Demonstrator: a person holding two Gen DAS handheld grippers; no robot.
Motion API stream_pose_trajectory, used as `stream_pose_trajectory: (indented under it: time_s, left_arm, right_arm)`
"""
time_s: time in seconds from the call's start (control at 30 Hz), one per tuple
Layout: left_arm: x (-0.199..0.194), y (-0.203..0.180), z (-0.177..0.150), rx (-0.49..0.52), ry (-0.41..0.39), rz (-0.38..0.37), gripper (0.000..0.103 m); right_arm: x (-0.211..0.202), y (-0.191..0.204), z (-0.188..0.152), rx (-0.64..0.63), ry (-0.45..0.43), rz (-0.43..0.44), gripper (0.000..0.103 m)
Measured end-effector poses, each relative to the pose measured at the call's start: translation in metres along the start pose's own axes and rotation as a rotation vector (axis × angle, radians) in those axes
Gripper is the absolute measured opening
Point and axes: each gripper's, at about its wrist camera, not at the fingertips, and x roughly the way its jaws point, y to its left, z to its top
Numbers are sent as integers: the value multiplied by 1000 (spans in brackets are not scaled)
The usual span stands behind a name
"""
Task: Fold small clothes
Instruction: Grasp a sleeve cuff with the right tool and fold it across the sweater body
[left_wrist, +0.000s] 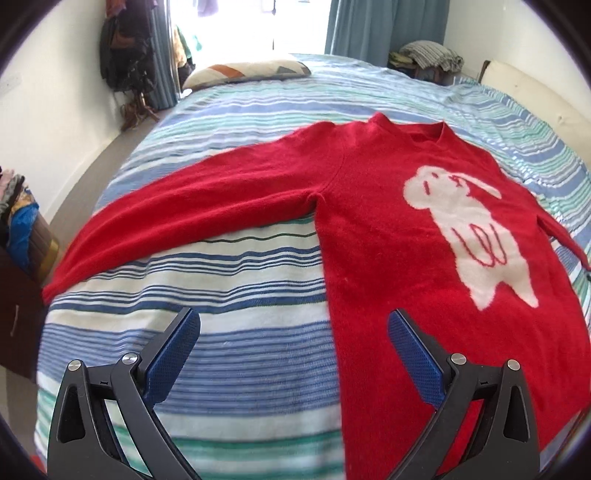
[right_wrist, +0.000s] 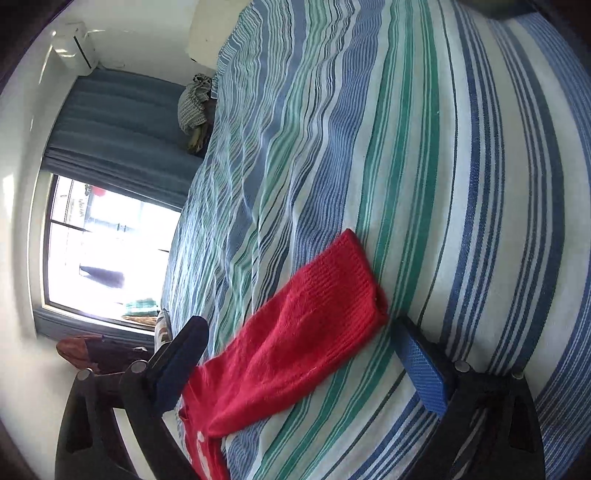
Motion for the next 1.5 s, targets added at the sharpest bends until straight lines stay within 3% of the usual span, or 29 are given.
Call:
stream_pose_trajectory:
  time_s: [0.1,0.13,0.17,0.2,0.3,0.43,0.53,0.6,0.7,0.73,0.77,0.8,0.83,0.9,1.0,1.07,1.13,1.2,1.23,1.27,1.3,1.4,1.5]
  left_arm:
    - [-42,-3,-12,54,-76,66,102]
    - [-52,-3,-17,58,-92,110,102]
    - [-59,-3,-23,60,-101,158,102]
    - [-64,-3,-28,62,-102,199,102]
    - [-64,3,-42,70,-75,245,102]
    - [-47,22,-53,29,-33,239,102]
    - [-37,41,-58,-41,-30,228,102]
    - [-33,53,-63,-66,-38,225,102]
    - [-31,69,-71,-80,-41,226,102]
    - [-30,74,-72,-87,-43,225,102]
    - [-30,78,-73,-97,-43,225,102]
    - [-30,82,-74,-110,-43,222,102]
    - [-30,85,-73,-126,-43,215,102]
    - [-30,90,-73,-159,-44,193,102]
    - [-29,92,-74,-181,-42,173,102]
    - [-26,92,-75,-180,-34,169,102]
    - [-23,89,-76,-170,-21,173,102]
    - [-19,88,-79,-162,-4,179,102]
    - [-17,88,-80,-161,0,179,102]
    - [-17,87,-81,-162,1,179,102]
    - [-17,87,-82,-164,-1,178,102]
    - [-15,89,-83,-167,-1,177,102]
    - [-12,87,-84,-160,3,193,103]
  right_arm:
    - [17,0,3,-19,19,-100,63]
    - [18,0,5,-21,12,-122,44]
    - [19,-5,8,-23,3,-147,8]
    - [18,-5,10,-21,-9,-172,5]
    - [-1,27,11,-114,-79,-150,4]
    - [-16,145,-28,-412,-51,23,4]
    - [-13,248,-89,-614,48,206,4]
    - [-7,305,-149,-729,137,314,4]
    - [20,362,-240,-835,309,446,6]
    - [37,374,-265,-854,378,463,20]
    - [52,379,-289,-868,443,457,60]
    - [68,379,-307,-873,483,432,78]
    - [79,377,-319,-869,500,414,84]
    - [94,367,-324,-844,516,382,84]
    - [115,344,-301,-780,511,314,84]
    - [137,325,-292,-746,560,238,84]
    - [162,290,-290,-767,593,88,84]
    - [183,244,-280,-810,543,-153,81]
    - [185,220,-270,-803,498,-253,66]
    - [182,204,-257,-776,456,-270,40]
    - [172,195,-247,-749,409,-249,33]
    - [133,198,-240,-779,356,-193,39]
    - [86,208,-270,-869,453,-46,54]
